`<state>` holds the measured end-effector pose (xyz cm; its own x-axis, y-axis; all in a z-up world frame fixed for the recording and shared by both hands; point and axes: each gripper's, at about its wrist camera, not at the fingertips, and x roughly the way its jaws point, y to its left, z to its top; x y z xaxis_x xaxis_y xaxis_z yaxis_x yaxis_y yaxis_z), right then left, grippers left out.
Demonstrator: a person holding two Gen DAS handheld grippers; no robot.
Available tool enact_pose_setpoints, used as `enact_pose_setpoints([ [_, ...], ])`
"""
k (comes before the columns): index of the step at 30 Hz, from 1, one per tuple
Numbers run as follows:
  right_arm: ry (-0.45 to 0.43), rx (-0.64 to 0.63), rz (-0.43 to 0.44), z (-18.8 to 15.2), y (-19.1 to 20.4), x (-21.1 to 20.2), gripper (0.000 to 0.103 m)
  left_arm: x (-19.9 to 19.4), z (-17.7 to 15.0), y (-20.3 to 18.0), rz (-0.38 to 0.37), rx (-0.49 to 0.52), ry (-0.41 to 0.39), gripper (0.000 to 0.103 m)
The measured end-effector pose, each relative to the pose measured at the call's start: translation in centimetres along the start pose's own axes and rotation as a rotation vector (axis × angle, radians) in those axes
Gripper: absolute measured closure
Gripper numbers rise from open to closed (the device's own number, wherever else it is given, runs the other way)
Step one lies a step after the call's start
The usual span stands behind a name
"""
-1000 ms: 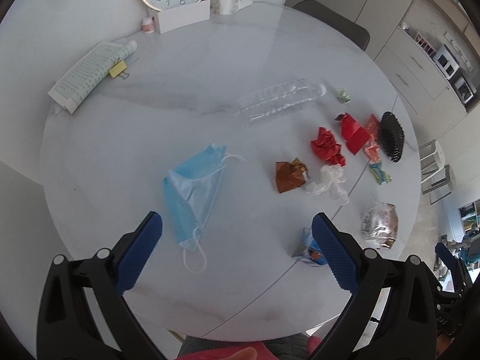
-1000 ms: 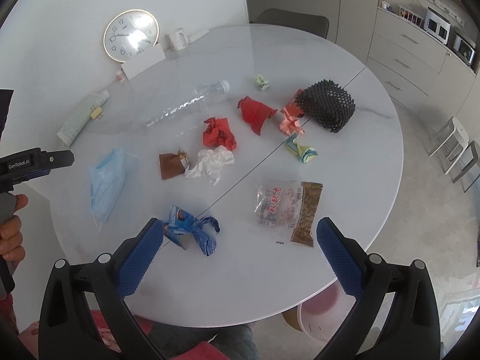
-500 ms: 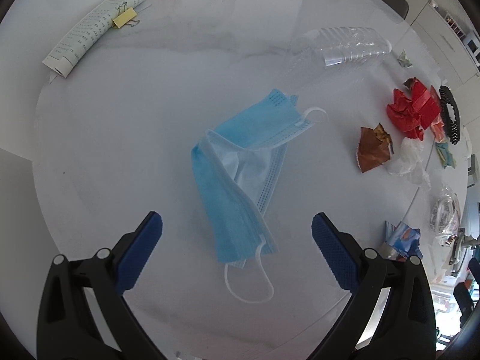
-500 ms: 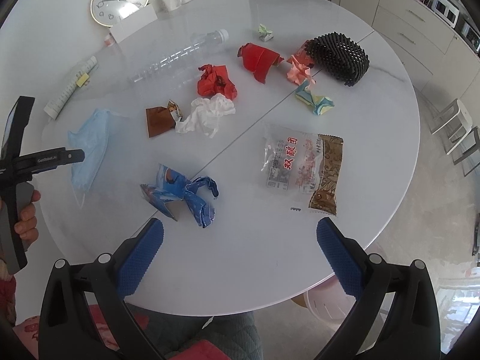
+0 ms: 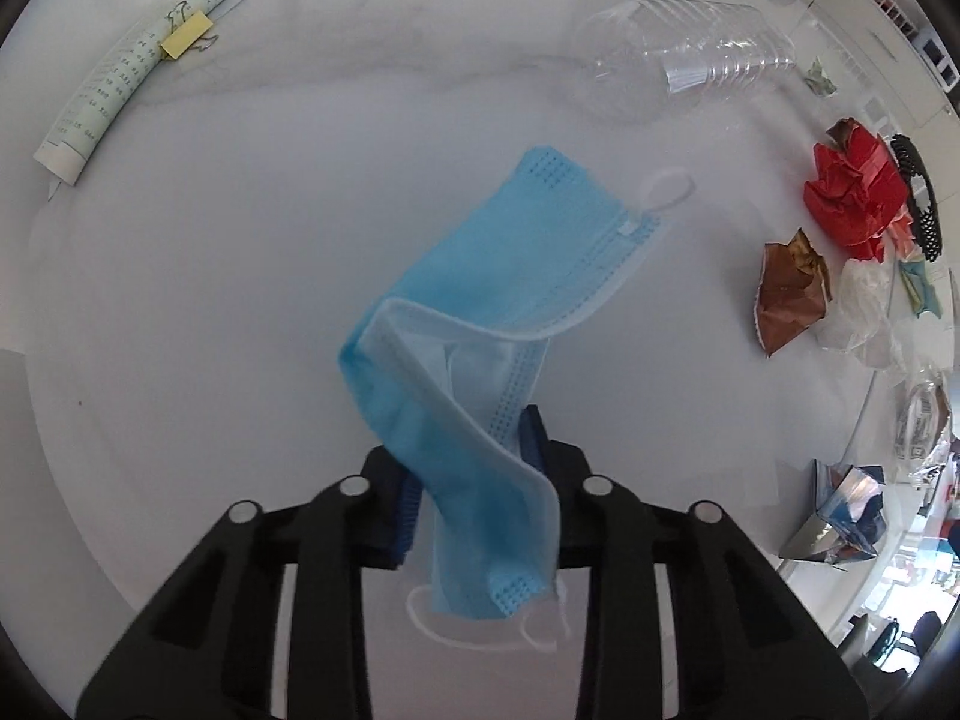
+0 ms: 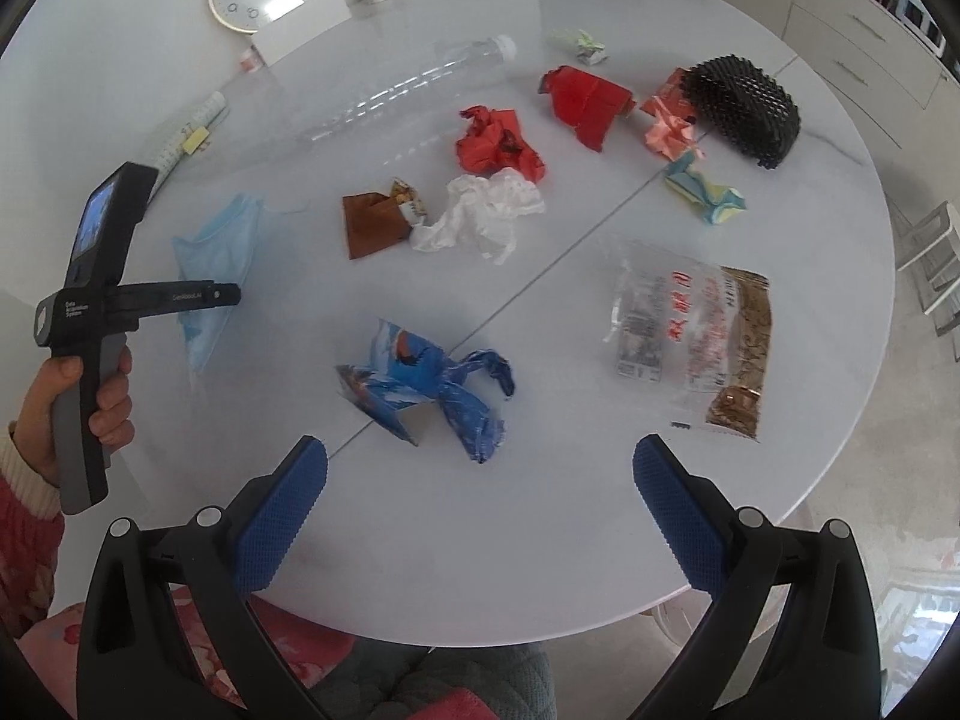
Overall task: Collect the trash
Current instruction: 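Grasp the blue face mask with the left gripper while the right grasps the blue wrapper, then carry the mask and wrapper over the white bin and open both grippers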
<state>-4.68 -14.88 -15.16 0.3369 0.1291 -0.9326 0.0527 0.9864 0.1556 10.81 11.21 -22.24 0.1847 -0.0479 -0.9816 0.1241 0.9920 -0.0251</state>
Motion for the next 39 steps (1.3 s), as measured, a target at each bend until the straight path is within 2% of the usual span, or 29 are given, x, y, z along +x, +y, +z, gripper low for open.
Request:
enact_pose_setpoints([
  [2,0.004,-0.058,0.016,0.1,1.5,0.5,0.002,-0.4,-0.1,0.1,-0.008,0.014,-0.018,0.086],
  [4,0.002,-0.150,0.018,0.2,3.1,1.0,0.006,-1.0,0.0,0.3,-0.019,0.027,-0.030,0.091],
  [9,0.041,-0.496,0.008,1.5,6.4,3.3,0.008,-3.0,-0.1,1.5,-0.069,0.015,-0.052,0.092],
  [12,0.101,-0.670,-0.009,2.6,7.6,5.8,0.019,-4.1,-0.6,1.7,-0.091,0.008,-0.078,0.092],
  [15,0.178,-0.780,-0.003,3.1,8.5,8.1,0.037,-4.9,-1.4,1.9,-0.096,0.010,-0.091,0.092],
  [16,0.205,-0.809,-0.006,3.2,8.7,8.8,0.045,-4.9,-1.9,2.4,-0.093,0.011,-0.093,0.092],
  [18,0.236,-0.842,-0.006,3.2,9.0,9.5,0.050,-5.1,-2.3,2.7,-0.099,0.006,-0.096,0.092],
  [19,0.237,-0.846,0.001,3.3,9.2,9.5,0.056,-5.1,-2.3,2.9,-0.104,-0.002,-0.096,0.092],
  [24,0.224,-0.766,0.069,4.9,9.6,8.9,0.067,-6.0,-2.7,3.6,-0.121,-0.016,-0.108,0.092],
  [26,0.200,-0.710,0.091,5.8,9.4,8.4,0.083,-6.6,-2.7,3.6,-0.128,-0.006,-0.121,0.092],
  [27,0.195,-0.662,0.114,6.3,9.1,8.0,0.087,-7.1,-2.7,3.3,-0.134,0.004,-0.127,0.092],
  [31,0.108,-0.465,0.186,7.6,6.2,4.7,0.087,-9.4,-2.8,1.1,-0.153,0.097,-0.171,0.092],
  [34,0.064,-0.366,0.192,7.5,3.7,3.0,0.087,-10.6,-2.6,-1.0,-0.185,0.146,-0.181,0.092],
  [39,-0.052,-0.166,0.170,3.9,-2.5,-2.9,0.087,-13.3,-3.2,-7.1,-0.190,0.324,-0.221,0.092],
])
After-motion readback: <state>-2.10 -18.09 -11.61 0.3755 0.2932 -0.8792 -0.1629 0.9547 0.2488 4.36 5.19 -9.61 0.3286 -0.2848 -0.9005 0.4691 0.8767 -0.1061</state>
